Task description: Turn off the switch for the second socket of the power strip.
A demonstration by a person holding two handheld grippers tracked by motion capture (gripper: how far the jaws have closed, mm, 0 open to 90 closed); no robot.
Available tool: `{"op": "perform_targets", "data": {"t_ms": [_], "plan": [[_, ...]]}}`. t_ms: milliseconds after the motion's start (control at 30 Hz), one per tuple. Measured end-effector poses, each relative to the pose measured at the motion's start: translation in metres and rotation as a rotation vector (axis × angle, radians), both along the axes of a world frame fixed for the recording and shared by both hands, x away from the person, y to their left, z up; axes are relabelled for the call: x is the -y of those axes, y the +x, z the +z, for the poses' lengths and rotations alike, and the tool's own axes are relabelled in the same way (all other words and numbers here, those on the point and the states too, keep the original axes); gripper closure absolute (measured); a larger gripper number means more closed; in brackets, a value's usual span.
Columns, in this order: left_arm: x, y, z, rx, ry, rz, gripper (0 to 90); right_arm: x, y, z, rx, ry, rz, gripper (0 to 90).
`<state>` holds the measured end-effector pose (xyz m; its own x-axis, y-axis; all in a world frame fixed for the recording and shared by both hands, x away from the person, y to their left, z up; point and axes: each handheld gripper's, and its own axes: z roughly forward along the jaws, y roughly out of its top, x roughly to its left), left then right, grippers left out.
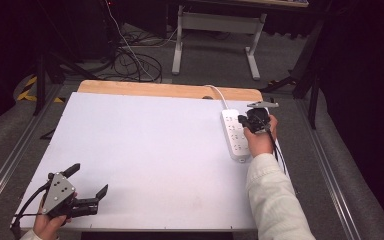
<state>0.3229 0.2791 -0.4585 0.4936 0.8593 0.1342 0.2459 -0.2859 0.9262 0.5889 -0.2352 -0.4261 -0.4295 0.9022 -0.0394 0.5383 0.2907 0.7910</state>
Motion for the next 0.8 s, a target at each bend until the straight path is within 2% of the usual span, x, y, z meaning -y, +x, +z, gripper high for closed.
{"op": "perform_targets", "data": {"t_ms": [233, 567, 800], "plan": [[0.0, 0.001, 0.0, -0.001, 0.001, 0.0, 0.0, 0.002, -0.009, 0.014, 0.032, 0.006, 0.028, 90.0], [0.0, 0.0, 0.0, -0.004, 0.001, 0.003, 0.0, 0.005, -0.023, 0.031, 0.072, 0.04, 0.047, 90.0], [0.001, 0.0, 0.0, -0.002, 0.0, 0.002, 0.0, 0.006, -0.03, 0.036, 0.088, 0.042, 0.063, 90.0]]}}
